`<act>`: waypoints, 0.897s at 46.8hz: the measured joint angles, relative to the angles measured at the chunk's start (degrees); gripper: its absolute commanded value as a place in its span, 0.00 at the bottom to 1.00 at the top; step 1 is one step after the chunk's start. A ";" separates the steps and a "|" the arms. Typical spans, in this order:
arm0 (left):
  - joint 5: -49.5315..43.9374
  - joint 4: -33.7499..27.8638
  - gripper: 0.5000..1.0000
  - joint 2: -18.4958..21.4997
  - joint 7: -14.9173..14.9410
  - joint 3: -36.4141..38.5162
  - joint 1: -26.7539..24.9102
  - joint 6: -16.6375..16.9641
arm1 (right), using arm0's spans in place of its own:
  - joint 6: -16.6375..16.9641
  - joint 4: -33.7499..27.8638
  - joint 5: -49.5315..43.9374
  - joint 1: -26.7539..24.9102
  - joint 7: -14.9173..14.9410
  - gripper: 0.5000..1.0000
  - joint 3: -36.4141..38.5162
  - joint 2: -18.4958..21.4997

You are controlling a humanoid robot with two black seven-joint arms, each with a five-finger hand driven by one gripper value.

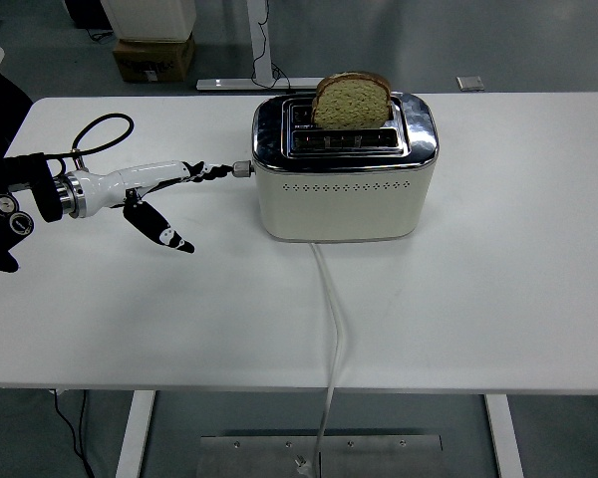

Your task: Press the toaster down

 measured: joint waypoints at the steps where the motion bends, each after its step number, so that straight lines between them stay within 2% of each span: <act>1: -0.13 0.03 1.00 -0.06 0.00 0.00 0.00 0.06 | 0.00 0.00 0.00 0.00 0.00 1.00 0.00 0.00; 18: -0.52 0.12 1.00 -0.61 0.04 0.00 0.01 1.45 | -0.01 0.02 0.00 -0.01 0.02 1.00 -0.03 0.00; 42: -0.62 1.76 1.00 -2.34 0.08 -0.01 0.81 1.60 | -0.02 0.00 0.00 0.00 0.01 1.00 0.00 0.00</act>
